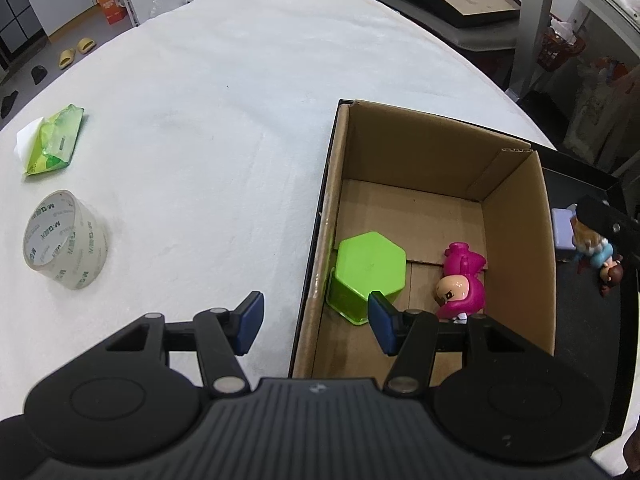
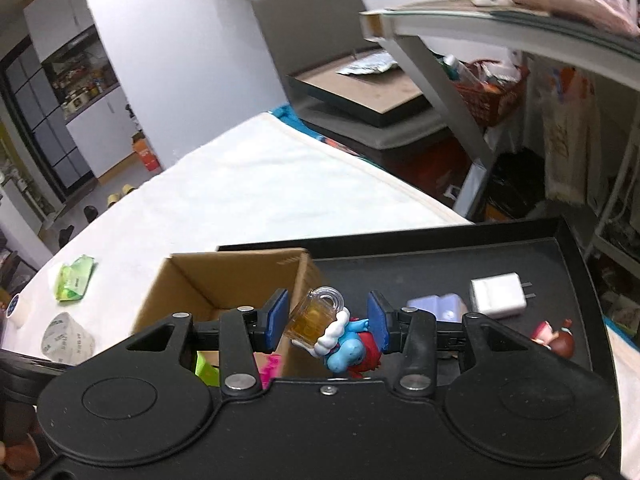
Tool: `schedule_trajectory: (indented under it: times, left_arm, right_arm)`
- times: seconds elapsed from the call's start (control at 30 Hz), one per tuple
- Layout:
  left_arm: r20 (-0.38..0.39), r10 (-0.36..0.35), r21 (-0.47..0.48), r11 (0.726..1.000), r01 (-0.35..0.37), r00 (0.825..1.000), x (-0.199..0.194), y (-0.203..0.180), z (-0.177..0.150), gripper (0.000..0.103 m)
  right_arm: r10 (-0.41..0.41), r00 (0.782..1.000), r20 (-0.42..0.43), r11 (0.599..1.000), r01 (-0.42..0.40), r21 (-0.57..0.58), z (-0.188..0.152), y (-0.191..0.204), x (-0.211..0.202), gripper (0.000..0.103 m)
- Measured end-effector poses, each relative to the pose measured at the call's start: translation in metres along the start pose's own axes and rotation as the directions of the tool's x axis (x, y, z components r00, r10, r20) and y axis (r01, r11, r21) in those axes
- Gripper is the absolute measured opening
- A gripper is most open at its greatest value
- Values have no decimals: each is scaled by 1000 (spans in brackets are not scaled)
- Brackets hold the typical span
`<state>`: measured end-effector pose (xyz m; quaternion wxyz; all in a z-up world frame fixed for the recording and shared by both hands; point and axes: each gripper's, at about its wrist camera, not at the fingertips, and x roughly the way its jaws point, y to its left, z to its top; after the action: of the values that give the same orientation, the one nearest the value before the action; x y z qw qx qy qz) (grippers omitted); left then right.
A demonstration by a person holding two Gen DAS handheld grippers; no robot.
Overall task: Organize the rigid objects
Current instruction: 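Carry the blue-red figure into the box and open the right gripper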
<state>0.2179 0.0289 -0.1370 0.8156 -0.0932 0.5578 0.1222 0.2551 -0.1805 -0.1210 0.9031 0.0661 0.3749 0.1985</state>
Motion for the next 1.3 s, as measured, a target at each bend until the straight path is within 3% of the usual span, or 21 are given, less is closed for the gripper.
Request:
schedule_trajectory:
  times: [0.37,0.5,0.73,0.8,1.17,1.3]
  left_arm:
    - [20,-64,-13,998,65,998,3,15,-6,55]
    - [15,-106,-22,994,106,994,7,18,-7,50]
    - [15,-138,-49,989,139,990,9,28,-8,18]
    - [14,-158,-63,985,158,987,10,31,-8,16]
    - [-10,-207,-88,975,206,978,13,41,-5,15]
    - [-10,-206,-81,976,204,979,12,42,-4,15]
  right_arm:
    - [75,997,21,993,-72,-91,3,45,-5,42]
    - [91,996,7,991,-90,-99,2,54,1,42]
    - [122,991,-49,988,-126,-91,-5,65,17,42]
    - [132,989,-69,987,-138,-86,-8,68,21,42]
    - [148,967,-206,984,-165,-72,-23,73,46,43]
    - [147,967,-210,985,-163,-61,-24,71,44,51]
